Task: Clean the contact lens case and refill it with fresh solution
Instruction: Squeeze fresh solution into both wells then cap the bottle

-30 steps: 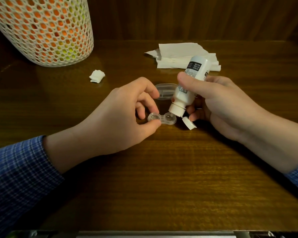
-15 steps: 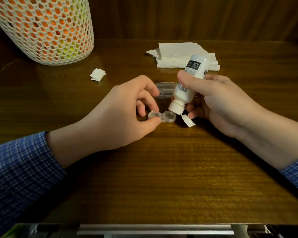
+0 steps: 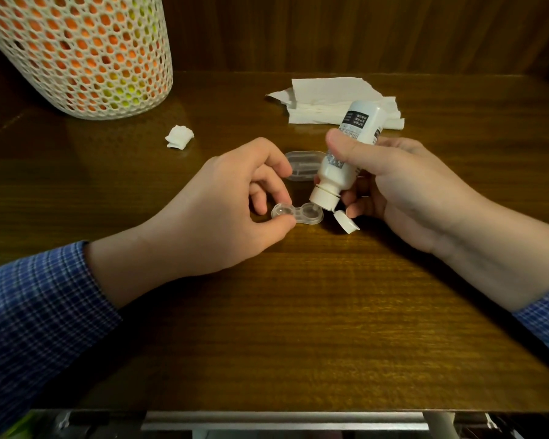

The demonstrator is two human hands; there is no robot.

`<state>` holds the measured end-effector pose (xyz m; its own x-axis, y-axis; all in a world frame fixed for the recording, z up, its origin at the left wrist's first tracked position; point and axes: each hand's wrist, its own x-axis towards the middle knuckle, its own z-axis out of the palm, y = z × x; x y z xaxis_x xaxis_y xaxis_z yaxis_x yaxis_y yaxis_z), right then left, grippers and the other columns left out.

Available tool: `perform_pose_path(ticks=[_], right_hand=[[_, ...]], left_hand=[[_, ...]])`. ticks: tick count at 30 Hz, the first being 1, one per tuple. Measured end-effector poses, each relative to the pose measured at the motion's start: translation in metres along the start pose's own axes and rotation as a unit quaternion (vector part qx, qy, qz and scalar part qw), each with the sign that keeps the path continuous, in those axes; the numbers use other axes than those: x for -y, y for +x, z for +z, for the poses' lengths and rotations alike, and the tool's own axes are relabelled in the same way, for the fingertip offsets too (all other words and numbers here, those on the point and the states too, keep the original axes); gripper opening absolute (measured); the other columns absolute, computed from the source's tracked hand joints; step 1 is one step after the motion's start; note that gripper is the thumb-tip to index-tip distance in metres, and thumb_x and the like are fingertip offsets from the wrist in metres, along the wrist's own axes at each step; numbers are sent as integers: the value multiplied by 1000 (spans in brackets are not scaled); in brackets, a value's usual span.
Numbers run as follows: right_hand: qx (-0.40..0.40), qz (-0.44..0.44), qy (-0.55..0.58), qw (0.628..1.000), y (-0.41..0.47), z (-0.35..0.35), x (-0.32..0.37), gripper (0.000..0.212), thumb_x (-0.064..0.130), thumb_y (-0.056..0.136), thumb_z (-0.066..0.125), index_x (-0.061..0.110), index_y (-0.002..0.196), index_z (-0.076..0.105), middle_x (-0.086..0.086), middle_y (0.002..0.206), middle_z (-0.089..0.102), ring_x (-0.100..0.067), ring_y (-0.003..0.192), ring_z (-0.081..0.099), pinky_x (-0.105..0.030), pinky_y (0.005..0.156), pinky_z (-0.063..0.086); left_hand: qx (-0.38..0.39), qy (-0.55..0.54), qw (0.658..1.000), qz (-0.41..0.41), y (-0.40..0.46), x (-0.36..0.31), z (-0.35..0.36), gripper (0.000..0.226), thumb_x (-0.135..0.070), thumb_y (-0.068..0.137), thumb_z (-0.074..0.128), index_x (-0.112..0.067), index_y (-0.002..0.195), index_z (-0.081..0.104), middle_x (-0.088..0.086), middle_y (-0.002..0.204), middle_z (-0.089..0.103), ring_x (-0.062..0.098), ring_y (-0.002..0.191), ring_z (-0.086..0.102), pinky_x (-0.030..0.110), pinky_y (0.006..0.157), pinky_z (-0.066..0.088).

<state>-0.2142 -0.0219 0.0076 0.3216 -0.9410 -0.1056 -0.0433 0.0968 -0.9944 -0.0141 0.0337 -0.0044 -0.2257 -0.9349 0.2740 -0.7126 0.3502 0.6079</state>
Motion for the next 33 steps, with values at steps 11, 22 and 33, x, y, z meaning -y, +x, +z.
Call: perform_pose_path(ticks=[11, 22, 33], right_hand=[[-4, 6, 13, 1000, 1, -1, 0, 27, 39, 89, 74, 16, 102, 68, -1, 76, 71, -9, 52, 58, -21, 44, 50], [-6, 13, 15, 1000, 2, 0, 2, 25, 38, 91, 73, 15, 99, 69, -1, 75, 70, -10, 52, 56, -21, 43, 49], [-6, 11, 22, 1000, 1, -1, 1, 22, 36, 91, 73, 16, 98, 69, -2, 76, 72, -10, 51, 58, -21, 42, 48]], left_hand=[[-11, -25, 999, -20, 1, 0, -2, 44, -27, 77, 86, -22, 114, 61, -13, 88, 76, 8, 73, 70, 11, 59, 51], [-6, -36, 999, -21, 0, 1, -1, 44, -26, 76, 87, -22, 112, 61, -12, 88, 76, 9, 71, 69, 12, 59, 51], [-17, -39, 999, -28, 0, 0, -2, 44, -28, 75, 88, -27, 109, 61, -13, 86, 77, 6, 69, 70, 13, 58, 52]])
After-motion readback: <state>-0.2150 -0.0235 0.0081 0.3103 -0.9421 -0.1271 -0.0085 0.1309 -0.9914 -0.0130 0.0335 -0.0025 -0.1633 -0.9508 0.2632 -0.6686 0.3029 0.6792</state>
